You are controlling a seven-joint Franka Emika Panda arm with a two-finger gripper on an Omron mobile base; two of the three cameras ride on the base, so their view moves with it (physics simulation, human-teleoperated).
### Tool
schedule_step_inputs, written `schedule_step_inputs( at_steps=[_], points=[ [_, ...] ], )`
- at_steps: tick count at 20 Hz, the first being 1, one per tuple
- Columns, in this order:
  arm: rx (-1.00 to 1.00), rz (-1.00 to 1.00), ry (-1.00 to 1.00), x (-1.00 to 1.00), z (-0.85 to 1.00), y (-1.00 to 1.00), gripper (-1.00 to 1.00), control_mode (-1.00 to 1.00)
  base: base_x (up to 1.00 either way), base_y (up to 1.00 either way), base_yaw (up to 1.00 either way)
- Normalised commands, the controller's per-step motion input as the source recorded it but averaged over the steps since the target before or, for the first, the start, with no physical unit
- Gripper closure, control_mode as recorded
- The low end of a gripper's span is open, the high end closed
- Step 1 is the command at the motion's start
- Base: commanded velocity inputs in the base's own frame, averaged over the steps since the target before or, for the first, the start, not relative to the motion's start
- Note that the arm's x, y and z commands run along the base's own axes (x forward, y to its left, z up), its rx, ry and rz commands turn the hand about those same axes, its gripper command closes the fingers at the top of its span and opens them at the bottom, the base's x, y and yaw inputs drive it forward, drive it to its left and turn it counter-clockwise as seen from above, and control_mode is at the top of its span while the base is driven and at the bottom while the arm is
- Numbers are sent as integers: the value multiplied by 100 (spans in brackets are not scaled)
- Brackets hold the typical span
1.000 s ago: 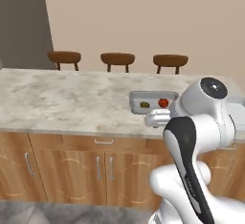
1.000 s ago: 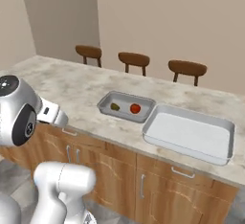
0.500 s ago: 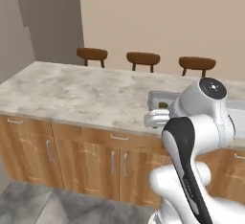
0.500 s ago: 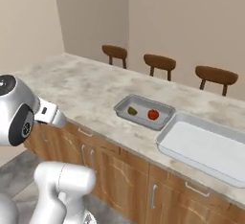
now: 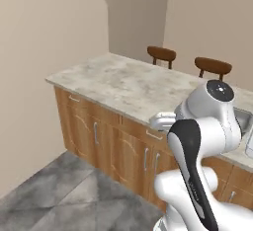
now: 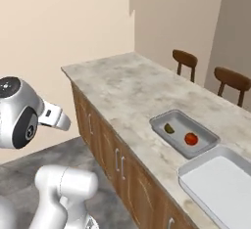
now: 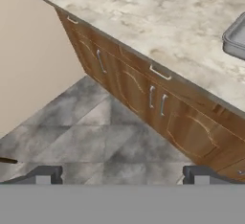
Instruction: Place the cold items (kiwi and tomato) from the fridge in one tupperware on the dining counter. Place the warm items (hot dog and kebab skewer) in the stove area in another tupperware.
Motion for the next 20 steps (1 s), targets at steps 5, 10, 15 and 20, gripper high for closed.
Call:
schedule_step_inputs(
  at_steps=[5,10,15,20],
  points=[
    [0,0,0,0,0,0,-100,100,-93,-28,54],
    [0,0,0,0,0,0,-100,100,-100,-18,42],
    [0,0,0,0,0,0,-100,100,-100,0,20],
    [0,0,0,0,0,0,-100,100,-100,0,9]
  ],
)
